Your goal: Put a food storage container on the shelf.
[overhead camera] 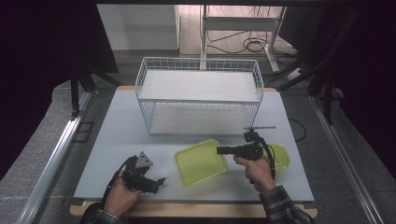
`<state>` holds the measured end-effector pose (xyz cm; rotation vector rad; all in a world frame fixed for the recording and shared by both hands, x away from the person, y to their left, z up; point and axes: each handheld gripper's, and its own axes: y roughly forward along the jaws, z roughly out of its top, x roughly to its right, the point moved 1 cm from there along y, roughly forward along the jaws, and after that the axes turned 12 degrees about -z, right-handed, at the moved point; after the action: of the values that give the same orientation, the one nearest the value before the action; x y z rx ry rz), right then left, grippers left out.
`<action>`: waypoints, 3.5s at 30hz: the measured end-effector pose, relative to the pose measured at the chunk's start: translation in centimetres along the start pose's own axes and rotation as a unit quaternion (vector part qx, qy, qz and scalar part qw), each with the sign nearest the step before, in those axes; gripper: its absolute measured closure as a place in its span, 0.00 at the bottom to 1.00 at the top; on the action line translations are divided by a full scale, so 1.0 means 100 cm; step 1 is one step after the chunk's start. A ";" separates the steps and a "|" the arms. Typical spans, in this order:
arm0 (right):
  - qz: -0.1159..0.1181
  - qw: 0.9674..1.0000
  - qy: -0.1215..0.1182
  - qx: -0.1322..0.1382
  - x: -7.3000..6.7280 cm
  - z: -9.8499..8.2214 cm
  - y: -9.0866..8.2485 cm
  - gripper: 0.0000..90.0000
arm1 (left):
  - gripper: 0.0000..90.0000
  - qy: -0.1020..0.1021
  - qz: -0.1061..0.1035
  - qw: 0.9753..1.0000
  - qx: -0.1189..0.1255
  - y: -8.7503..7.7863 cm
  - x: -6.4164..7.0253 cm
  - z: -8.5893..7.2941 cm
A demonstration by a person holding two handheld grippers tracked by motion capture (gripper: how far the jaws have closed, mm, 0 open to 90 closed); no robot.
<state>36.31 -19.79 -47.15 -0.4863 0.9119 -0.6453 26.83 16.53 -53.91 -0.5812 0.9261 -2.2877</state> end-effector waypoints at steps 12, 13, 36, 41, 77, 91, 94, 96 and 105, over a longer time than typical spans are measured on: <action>0.004 1.000 0.002 0.014 -0.006 0.013 -0.006 0.89 | 0.03 -0.007 -0.015 1.000 -0.004 0.002 -0.001 -0.001; 0.006 1.000 0.003 0.016 -0.007 0.014 -0.007 0.89 | 0.03 -0.010 -0.019 1.000 -0.004 0.002 -0.001 -0.001; 0.012 0.999 0.001 0.050 -0.031 0.061 -0.040 0.89 | 0.03 -0.005 -0.040 0.999 0.031 0.000 0.000 0.001; 0.014 0.998 0.003 0.059 -0.035 0.070 -0.047 0.89 | 0.03 0.000 -0.039 0.999 0.030 0.000 0.000 0.001; -0.025 0.991 0.007 0.128 -0.054 0.142 -0.071 0.89 | 0.04 0.010 -0.042 0.999 0.026 0.003 0.000 0.000; -0.059 0.986 0.005 0.156 -0.061 0.171 -0.066 0.89 | 0.04 0.008 -0.044 0.998 0.031 0.003 0.000 0.000; -0.066 0.985 0.006 0.160 -0.061 0.175 -0.063 0.89 | 0.04 0.008 -0.045 0.999 0.030 0.003 0.000 -0.001; -0.070 0.984 0.013 0.164 -0.060 0.178 -0.060 0.89 | 0.04 0.009 -0.044 0.999 0.027 0.003 0.000 -0.001; -0.089 0.980 0.024 0.175 -0.059 0.189 -0.049 0.89 | 0.04 0.009 -0.045 0.999 0.028 0.003 -0.001 -0.001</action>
<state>48.04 -16.97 -30.75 -0.2390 0.7839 -0.9641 26.91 16.47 -54.21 -0.5910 0.8579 -2.3933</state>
